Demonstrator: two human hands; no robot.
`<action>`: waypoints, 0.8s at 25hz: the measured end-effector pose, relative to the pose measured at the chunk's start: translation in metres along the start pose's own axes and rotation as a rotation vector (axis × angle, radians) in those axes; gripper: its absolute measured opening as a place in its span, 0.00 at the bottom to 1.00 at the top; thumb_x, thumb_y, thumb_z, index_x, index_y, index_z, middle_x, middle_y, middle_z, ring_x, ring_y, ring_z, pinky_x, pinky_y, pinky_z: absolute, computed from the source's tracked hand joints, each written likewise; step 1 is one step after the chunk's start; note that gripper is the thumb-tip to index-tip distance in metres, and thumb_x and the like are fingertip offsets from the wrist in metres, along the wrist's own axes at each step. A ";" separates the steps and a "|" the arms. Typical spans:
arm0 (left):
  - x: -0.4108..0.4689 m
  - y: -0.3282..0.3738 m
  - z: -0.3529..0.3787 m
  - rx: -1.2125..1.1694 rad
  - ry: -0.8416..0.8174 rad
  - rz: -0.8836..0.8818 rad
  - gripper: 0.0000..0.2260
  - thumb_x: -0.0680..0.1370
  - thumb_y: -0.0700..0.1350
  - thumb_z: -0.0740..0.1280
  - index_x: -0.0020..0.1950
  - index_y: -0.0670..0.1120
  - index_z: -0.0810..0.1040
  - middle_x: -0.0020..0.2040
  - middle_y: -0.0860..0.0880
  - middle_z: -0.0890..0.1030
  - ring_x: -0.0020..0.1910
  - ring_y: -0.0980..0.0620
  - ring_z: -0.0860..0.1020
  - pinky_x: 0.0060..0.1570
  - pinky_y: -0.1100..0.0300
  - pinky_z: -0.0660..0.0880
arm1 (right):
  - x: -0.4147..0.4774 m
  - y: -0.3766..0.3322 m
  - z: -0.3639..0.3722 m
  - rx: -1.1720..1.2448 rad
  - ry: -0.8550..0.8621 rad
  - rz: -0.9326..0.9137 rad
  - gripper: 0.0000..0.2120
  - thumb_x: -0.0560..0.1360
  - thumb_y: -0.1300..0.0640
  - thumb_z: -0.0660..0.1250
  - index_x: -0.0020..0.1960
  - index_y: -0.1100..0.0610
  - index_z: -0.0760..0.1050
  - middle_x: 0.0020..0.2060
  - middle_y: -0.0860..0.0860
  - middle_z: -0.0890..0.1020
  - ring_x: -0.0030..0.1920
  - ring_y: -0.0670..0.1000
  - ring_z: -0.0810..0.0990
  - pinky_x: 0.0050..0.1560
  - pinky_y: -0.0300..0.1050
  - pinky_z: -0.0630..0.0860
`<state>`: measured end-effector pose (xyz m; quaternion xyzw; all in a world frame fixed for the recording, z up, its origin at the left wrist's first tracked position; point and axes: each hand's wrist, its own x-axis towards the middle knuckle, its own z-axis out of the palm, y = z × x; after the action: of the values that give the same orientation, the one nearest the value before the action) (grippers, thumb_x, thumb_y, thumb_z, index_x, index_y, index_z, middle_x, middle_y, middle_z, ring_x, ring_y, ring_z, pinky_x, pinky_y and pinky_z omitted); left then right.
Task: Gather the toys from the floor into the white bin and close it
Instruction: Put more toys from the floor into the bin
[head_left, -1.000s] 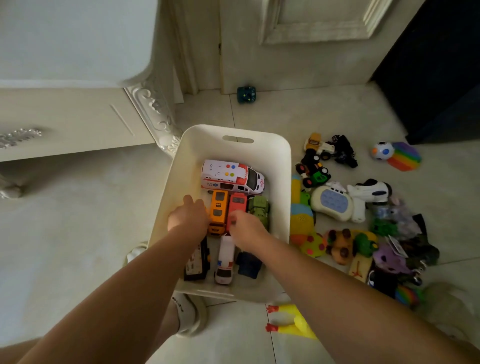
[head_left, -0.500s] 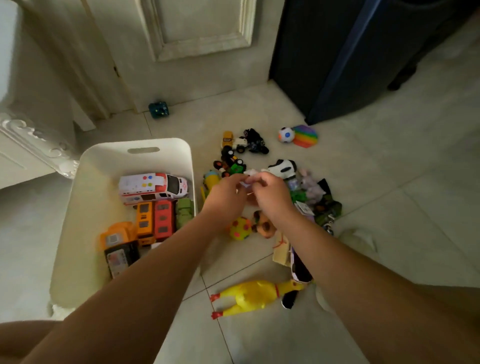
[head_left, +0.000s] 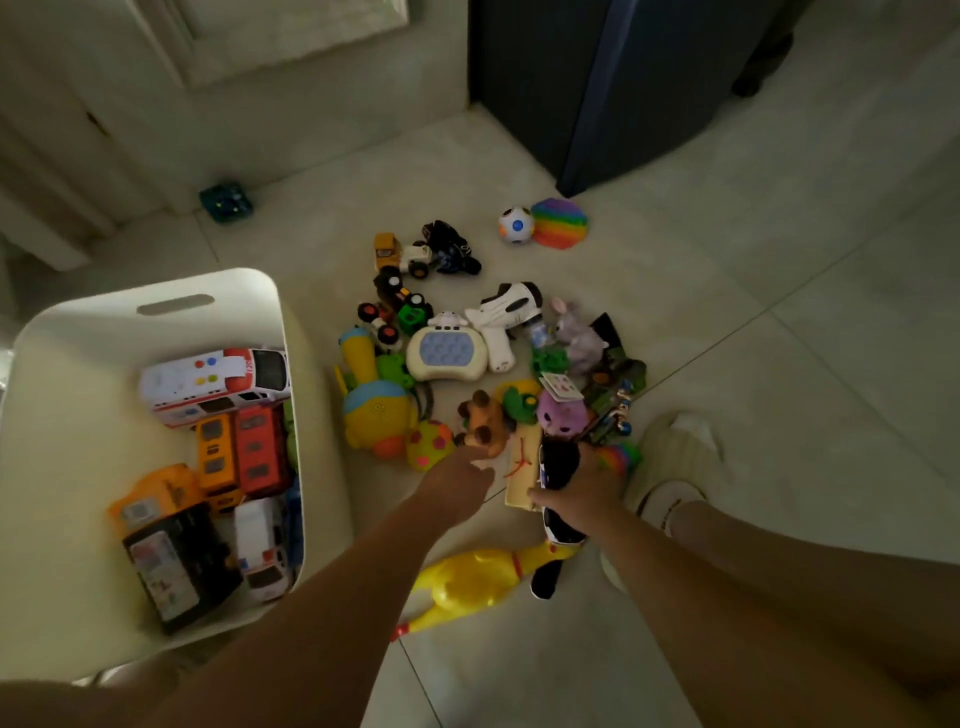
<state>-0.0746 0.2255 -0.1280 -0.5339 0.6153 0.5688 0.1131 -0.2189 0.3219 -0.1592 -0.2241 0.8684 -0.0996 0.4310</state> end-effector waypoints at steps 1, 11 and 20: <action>0.001 -0.003 0.003 -0.009 -0.013 -0.026 0.19 0.80 0.42 0.61 0.72 0.44 0.69 0.69 0.41 0.73 0.66 0.42 0.74 0.64 0.52 0.72 | 0.000 0.000 0.005 -0.061 0.002 0.001 0.46 0.68 0.47 0.75 0.77 0.55 0.52 0.70 0.57 0.67 0.69 0.59 0.68 0.61 0.49 0.70; -0.008 0.007 0.008 -0.636 -0.132 -0.257 0.17 0.75 0.57 0.68 0.56 0.46 0.80 0.50 0.44 0.83 0.48 0.46 0.81 0.46 0.51 0.81 | -0.026 -0.038 0.005 0.690 -0.355 -0.027 0.09 0.74 0.55 0.69 0.54 0.47 0.76 0.48 0.52 0.82 0.50 0.52 0.81 0.55 0.52 0.79; 0.004 -0.025 -0.019 -0.719 -0.051 -0.247 0.13 0.75 0.49 0.70 0.53 0.42 0.76 0.44 0.41 0.82 0.39 0.45 0.80 0.32 0.56 0.77 | 0.032 -0.032 -0.021 0.575 0.439 0.054 0.11 0.79 0.59 0.58 0.54 0.65 0.74 0.45 0.56 0.78 0.44 0.55 0.77 0.38 0.46 0.71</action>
<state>-0.0475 0.2138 -0.1393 -0.5955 0.3045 0.7434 0.0017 -0.2430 0.2780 -0.1571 -0.0440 0.8824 -0.3741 0.2819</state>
